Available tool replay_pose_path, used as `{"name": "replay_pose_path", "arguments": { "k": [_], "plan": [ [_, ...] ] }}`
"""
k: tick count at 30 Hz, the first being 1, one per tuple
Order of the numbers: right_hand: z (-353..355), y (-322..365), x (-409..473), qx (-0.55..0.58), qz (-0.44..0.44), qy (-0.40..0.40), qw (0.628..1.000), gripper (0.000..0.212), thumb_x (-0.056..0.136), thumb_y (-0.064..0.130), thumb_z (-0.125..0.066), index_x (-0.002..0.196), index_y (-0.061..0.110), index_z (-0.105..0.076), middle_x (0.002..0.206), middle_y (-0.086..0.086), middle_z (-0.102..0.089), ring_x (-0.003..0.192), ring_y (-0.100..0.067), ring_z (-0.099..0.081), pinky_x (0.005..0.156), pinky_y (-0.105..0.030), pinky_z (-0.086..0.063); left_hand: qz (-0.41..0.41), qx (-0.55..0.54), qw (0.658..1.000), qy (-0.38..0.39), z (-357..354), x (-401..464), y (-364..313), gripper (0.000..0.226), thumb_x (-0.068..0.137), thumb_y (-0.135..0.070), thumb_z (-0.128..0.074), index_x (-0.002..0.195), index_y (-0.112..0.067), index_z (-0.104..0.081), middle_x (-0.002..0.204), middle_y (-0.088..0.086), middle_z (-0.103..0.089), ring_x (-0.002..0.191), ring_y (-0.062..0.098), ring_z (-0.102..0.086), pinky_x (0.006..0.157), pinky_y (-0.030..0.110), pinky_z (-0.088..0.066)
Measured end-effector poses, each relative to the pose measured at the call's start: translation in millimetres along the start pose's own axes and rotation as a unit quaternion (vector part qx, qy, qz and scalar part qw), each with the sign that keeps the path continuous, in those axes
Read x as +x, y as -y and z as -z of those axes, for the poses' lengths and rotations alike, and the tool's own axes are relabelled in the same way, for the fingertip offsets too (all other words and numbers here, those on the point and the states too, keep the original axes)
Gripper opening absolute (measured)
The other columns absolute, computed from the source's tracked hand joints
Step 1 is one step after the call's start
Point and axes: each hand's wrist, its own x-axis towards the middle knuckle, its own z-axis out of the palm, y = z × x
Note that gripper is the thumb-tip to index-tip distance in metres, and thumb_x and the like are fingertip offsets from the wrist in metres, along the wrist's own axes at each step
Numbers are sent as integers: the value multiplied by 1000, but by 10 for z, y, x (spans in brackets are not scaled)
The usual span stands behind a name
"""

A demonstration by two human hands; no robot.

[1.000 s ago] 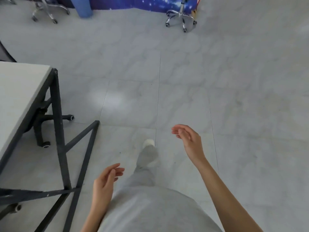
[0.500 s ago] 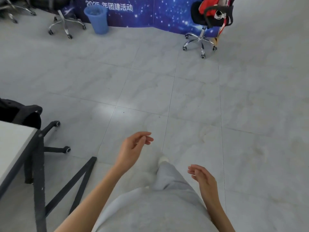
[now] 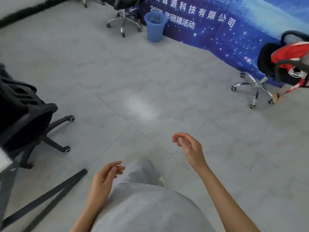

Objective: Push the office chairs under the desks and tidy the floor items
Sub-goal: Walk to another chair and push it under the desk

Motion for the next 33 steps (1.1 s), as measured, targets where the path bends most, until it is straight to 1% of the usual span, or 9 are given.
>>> {"name": "replay_pose_path", "arguments": {
  "k": [4, 7, 10, 15, 18, 23, 26, 28, 33],
  "plan": [
    [-5, 267, 1183, -10, 32, 57, 998, 27, 94, 6, -47, 91, 27, -64, 96, 3, -70, 91, -12, -67, 83, -20, -52, 33, -44, 993, -100, -125, 621, -70, 30, 94, 5, -39, 94, -13, -64, 79, -11, -73, 67, 3, -65, 64, 12, -49],
    [-64, 283, 1960, -24, 20, 67, 997, 28, 94, 5, -47, 91, 26, -64, 96, 2, -70, 90, -13, -67, 83, -23, -51, 47, -66, 988, -132, -318, 1331, -237, 32, 94, 4, -40, 90, -16, -64, 76, -12, -73, 66, 2, -65, 63, 11, -49],
    [-98, 263, 2603, -35, -18, 68, 997, 28, 94, 4, -46, 91, 24, -65, 95, 2, -70, 88, -12, -67, 83, -27, -51, 46, -68, 991, -102, -498, 2195, -583, 33, 94, 3, -39, 91, -21, -63, 76, -15, -73, 68, 1, -65, 65, 11, -48],
    [-19, 399, 3406, -41, -77, 51, 995, 23, 94, 5, -47, 93, 18, -67, 95, 0, -71, 90, -13, -67, 83, -29, -51, -4, -36, 998, -50, -577, 3565, -1463, 31, 95, -3, -41, 94, -27, -62, 80, -20, -71, 76, 2, -65, 71, 13, -48],
    [16, 507, 3966, -54, -76, 48, 994, 23, 93, 5, -49, 92, 18, -68, 92, 2, -72, 90, -14, -67, 83, -31, -52, -35, -33, 999, -26, -575, 4313, -1971, 32, 95, -6, -41, 94, -30, -62, 80, -18, -72, 80, 5, -66, 73, 16, -49],
    [-188, 753, 5257, -51, -75, 52, 994, 24, 93, 5, -48, 90, 19, -68, 92, 8, -72, 91, -17, -68, 78, -21, -54, -65, -31, 997, -38, -496, 5493, -2506, 32, 95, -6, -42, 95, -32, -61, 84, -10, -71, 81, 6, -66, 76, 16, -49],
    [-581, 1051, 6219, -72, -49, 113, 990, 25, 93, 4, -47, 90, 19, -67, 92, 3, -72, 92, -16, -68, 84, -29, -54, -42, -48, 995, -81, -330, 6105, -2590, 33, 95, -5, -42, 95, -32, -61, 81, -17, -71, 80, 5, -66, 73, 14, -48],
    [-950, 1332, 6857, -92, -31, 175, 980, 24, 94, 5, -47, 93, 18, -67, 95, 2, -71, 91, -13, -67, 86, -34, -53, -5, -68, 988, -138, -179, 6379, -2586, 33, 95, -4, -42, 95, -31, -61, 82, -18, -71, 78, 4, -66, 71, 13, -47],
    [-2213, 2309, 8048, -103, 44, 349, 931, 29, 94, 3, -46, 89, 25, -65, 95, 3, -70, 89, -13, -67, 84, -29, -51, 82, -142, 930, -330, 221, 6566, -2550, 27, 94, -2, -44, 97, -20, -64, 86, -11, -72, 75, 7, -66, 70, 12, -48]
  ]
}}
